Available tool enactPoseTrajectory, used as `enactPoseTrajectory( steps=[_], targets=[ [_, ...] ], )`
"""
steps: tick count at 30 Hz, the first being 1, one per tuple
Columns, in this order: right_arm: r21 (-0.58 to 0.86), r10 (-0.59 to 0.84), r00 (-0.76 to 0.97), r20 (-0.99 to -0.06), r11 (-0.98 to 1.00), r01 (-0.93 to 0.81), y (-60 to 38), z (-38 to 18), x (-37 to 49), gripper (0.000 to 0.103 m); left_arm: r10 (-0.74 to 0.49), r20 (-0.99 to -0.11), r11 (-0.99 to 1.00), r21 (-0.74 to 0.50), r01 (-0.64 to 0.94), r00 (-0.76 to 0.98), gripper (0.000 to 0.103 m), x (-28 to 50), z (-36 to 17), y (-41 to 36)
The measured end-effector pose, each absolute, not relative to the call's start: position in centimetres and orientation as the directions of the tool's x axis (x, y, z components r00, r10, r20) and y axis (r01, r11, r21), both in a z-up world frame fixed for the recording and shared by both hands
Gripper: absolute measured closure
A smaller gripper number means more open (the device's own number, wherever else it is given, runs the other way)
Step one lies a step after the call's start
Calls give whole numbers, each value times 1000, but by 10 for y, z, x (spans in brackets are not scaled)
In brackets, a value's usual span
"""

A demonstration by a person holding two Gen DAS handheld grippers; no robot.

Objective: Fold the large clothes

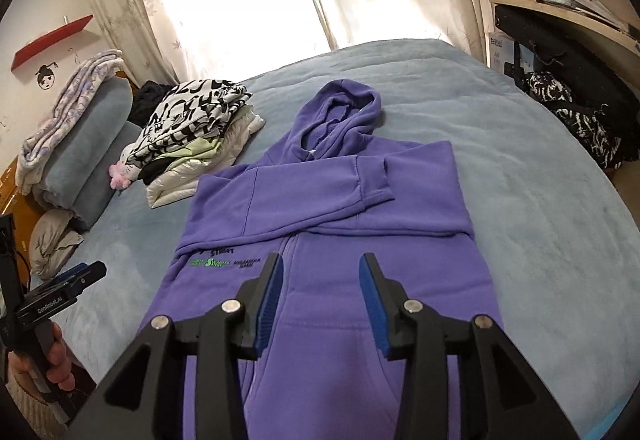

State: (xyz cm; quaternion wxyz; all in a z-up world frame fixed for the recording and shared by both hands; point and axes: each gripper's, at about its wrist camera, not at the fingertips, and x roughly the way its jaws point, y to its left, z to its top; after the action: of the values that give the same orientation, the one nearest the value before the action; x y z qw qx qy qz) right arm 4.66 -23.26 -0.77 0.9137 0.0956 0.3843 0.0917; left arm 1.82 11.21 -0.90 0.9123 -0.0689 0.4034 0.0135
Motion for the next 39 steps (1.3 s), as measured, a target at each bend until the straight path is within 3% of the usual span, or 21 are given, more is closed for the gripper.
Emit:
enactPoseTrajectory(
  steps=[10, 21, 30, 39],
  targets=[
    [213, 212, 698, -684, 973, -87, -256, -13, -8, 60, -88, -795, 975, -192, -111, 601, 26, -37, -45, 155],
    [302, 231, 630, -742, 953, 6, -321, -54, -51, 60, -377, -810, 898, -438, -36, 449, 26, -72, -114, 164],
    [359, 251, 541, -803, 928, 102, -366, -99, -75, 60, -438, -802, 873, -487, -21, 406, 26, -72, -144, 152],
    [467, 370, 518, -771, 882, 64, -363, -126, -72, 60, -484, -772, 841, -541, -25, 411, 24, -67, -155, 156]
  ],
)
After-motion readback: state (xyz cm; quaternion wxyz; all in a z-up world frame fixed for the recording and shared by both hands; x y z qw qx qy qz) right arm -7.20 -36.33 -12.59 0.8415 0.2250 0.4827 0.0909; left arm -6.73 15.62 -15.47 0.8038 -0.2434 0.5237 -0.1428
